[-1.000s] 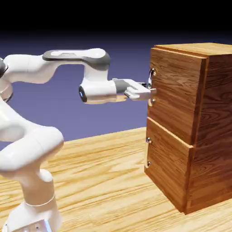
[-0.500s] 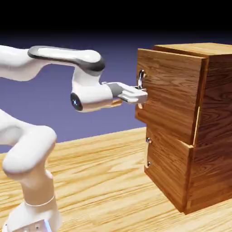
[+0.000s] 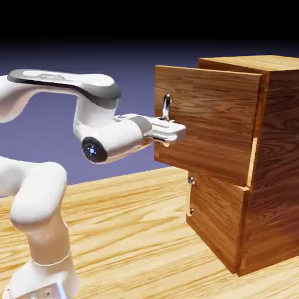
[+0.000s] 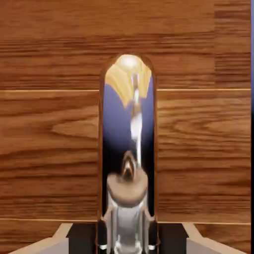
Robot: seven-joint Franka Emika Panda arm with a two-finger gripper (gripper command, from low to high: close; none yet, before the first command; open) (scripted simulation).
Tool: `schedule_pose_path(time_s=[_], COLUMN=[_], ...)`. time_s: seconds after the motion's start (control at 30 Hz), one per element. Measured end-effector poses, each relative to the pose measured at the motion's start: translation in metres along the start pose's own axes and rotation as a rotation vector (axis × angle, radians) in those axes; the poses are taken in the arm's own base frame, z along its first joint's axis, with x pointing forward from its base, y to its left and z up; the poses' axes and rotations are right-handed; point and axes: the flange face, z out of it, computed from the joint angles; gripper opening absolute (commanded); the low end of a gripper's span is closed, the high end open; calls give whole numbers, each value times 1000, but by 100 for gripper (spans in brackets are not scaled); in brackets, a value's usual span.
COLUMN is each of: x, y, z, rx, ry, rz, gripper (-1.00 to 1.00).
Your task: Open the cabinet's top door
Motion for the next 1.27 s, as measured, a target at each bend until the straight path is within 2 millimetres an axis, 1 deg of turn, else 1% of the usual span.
schedule_pose_path(time_s=[0.2,0.4,0.57,0.77,1.0,1.13,1.27], x=[-14,-34,-56,-89,-125,-141,-152], y=[-14,-34,-56,-89,-125,-141,-152], z=[-29,-60,-87,-114,-132,-137,-138], rx=[-88,-191,-293,-425,-559,-616,-659], ry=[88,191,293,426,559,617,660], rz=[0,0,0,0,0,0,0], gripper=[-100,-100,-100,-100,-100,-100,-100])
